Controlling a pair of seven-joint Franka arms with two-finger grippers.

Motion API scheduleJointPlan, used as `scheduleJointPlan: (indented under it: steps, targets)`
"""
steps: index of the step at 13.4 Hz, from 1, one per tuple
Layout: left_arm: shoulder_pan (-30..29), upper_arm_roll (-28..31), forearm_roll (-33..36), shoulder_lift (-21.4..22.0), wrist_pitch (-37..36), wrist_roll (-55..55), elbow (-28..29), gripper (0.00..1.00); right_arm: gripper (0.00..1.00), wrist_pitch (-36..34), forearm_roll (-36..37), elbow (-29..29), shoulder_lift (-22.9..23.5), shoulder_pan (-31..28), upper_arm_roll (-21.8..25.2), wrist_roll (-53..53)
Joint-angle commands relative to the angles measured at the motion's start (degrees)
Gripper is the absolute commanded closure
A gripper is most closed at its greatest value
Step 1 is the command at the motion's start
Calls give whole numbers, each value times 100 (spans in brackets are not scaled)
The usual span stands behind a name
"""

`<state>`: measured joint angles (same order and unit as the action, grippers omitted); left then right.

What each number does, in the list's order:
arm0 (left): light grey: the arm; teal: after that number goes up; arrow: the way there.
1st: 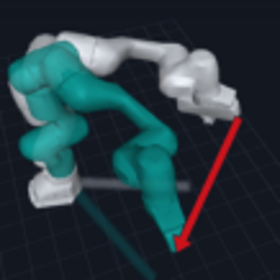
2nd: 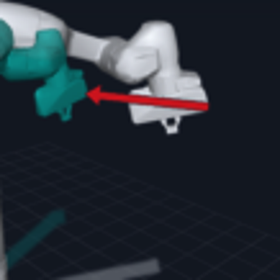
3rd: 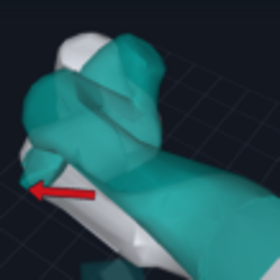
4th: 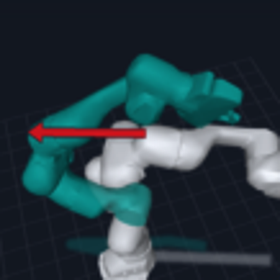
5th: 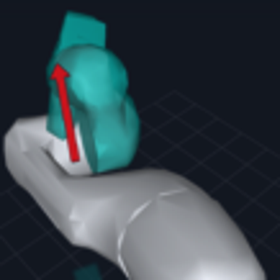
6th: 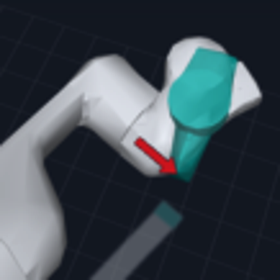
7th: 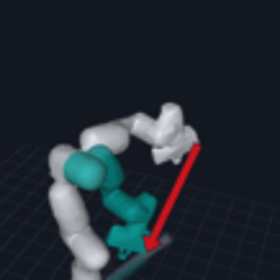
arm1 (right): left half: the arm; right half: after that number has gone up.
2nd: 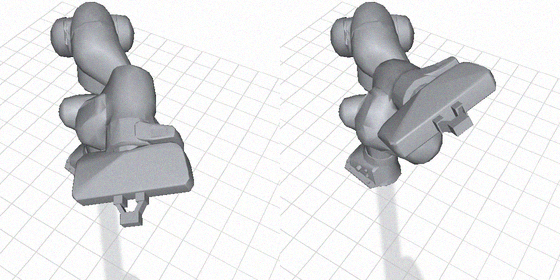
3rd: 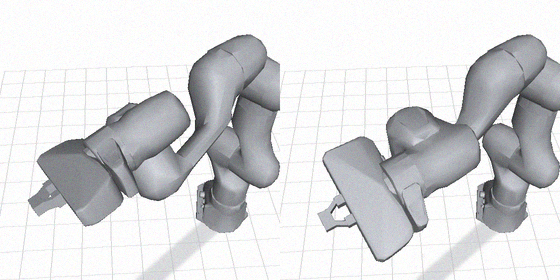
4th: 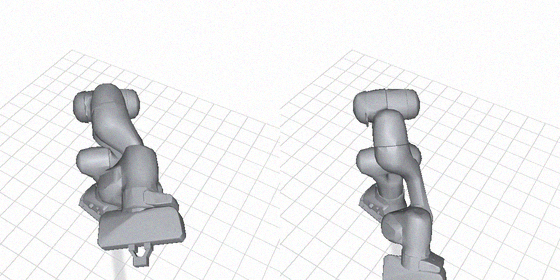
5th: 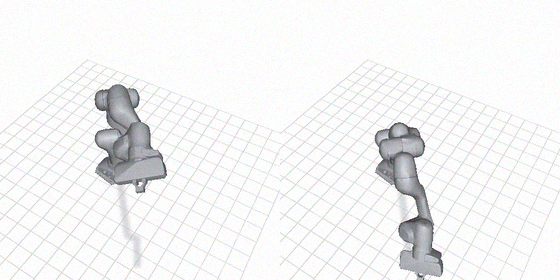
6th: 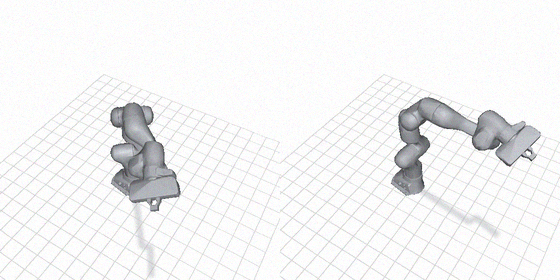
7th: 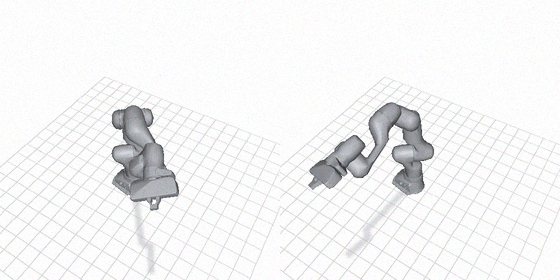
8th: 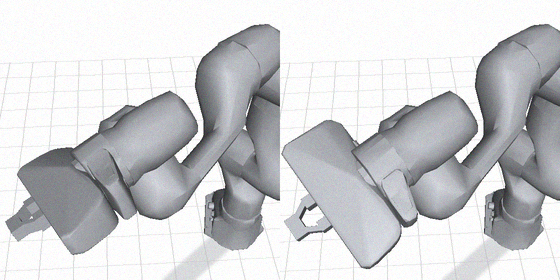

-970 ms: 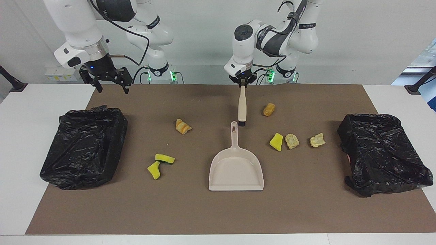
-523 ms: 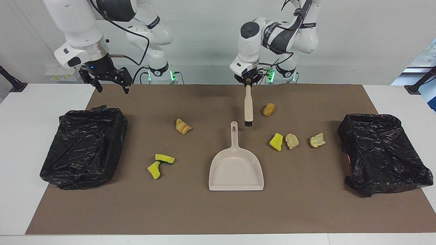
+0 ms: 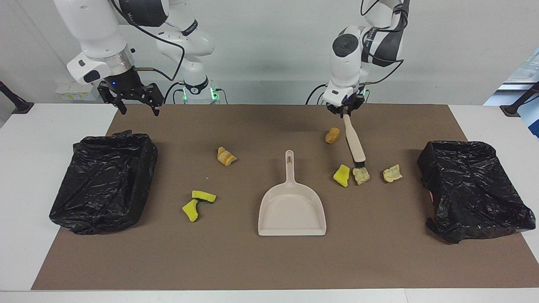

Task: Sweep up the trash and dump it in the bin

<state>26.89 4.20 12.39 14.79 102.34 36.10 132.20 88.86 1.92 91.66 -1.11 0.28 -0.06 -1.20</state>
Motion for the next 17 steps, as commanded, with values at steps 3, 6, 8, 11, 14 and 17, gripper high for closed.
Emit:
scheduleJointPlan:
  steps: [3,6,8,11,14,17]
  targets:
    - [-974,-69,168,-72,215,-411,34,100,0,693,-140,801,-189,497,-213,779]
    - [-1326,-77,342,-160,347,-446,183,100,0,1202,-210,775,364,1103,-213,-132]
    - [-1572,-77,387,-266,592,-446,367,100,0,1667,-228,748,777,1499,-213,-686]
    - [-1749,-78,387,-231,830,-508,710,100,0,2100,-237,564,1217,2053,-213,-1566]
    - [-1653,-95,378,-248,910,-621,711,100,0,2433,-263,415,1604,2563,-222,-2164]
    - [-1442,-104,326,-239,919,-1199,702,100,5,2837,-271,397,1841,2924,-213,-2384]
